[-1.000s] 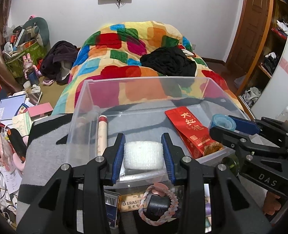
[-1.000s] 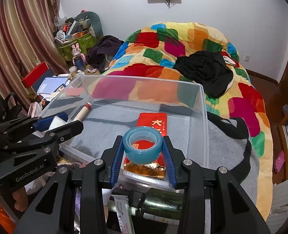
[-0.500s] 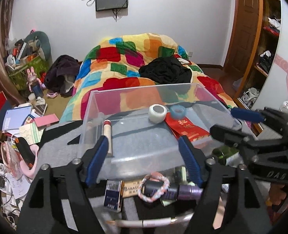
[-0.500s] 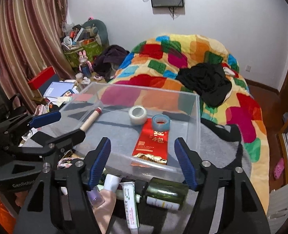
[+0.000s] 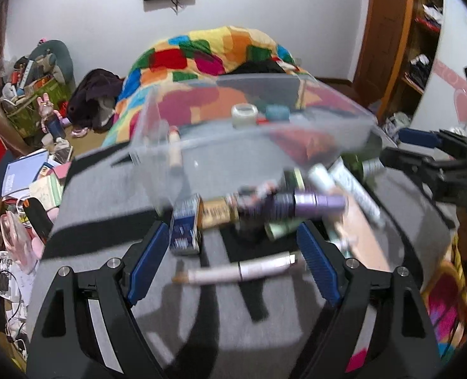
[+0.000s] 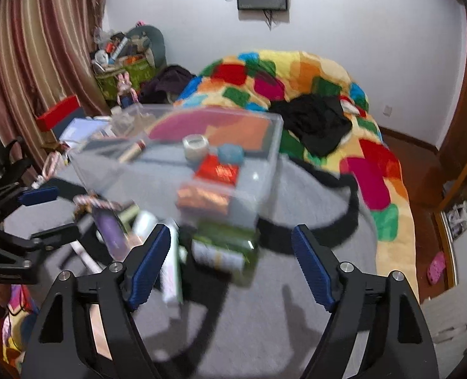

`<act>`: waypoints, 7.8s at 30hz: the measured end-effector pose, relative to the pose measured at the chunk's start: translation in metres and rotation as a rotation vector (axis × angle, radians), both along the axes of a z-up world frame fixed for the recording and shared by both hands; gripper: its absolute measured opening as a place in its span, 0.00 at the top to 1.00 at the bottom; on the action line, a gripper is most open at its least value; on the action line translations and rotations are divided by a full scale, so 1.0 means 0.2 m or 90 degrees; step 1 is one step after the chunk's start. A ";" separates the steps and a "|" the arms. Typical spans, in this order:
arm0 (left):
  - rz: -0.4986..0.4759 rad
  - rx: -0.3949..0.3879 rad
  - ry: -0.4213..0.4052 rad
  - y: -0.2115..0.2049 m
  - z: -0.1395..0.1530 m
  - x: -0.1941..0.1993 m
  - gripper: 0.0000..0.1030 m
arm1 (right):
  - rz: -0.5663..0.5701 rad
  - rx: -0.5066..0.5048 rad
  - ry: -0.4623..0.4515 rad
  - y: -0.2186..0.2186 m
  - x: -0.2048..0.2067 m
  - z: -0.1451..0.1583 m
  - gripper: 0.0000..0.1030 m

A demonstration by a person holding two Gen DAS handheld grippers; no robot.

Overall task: Organize objects
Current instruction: 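Move the right gripper to the green bottle while the left moves toward the white pen, then grasp the white pen with the left gripper while the right grasps and lifts the green bottle, then carry the pen and green bottle into the clear box and open both grippers, then grasp the blue Max box with the left gripper while the right grasps the white ointment tube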

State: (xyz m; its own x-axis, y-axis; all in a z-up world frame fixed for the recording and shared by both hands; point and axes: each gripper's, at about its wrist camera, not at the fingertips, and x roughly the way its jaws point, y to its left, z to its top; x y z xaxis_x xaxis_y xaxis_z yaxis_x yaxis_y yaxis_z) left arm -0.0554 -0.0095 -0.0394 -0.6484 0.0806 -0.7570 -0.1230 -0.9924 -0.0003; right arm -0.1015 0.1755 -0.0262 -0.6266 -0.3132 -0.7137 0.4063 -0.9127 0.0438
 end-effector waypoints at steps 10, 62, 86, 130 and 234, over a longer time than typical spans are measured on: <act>-0.065 -0.040 -0.023 0.12 -0.11 0.02 0.15 | -0.002 0.003 -0.044 0.02 -0.04 -0.11 0.26; -0.091 0.025 -0.140 -0.09 -0.05 0.09 0.79 | 0.069 0.008 -0.072 0.12 0.13 -0.20 0.24; -0.046 0.013 -0.112 -0.03 -0.06 0.21 0.87 | 0.074 0.071 -0.030 0.09 -0.06 -0.20 0.43; 0.042 0.102 0.065 -0.14 0.19 0.18 0.88 | 0.011 -0.043 -0.057 0.18 0.17 -0.17 0.63; 0.066 0.030 -0.033 -0.20 -0.13 0.07 0.75 | 0.007 -0.024 -0.076 -0.03 0.10 -0.23 0.85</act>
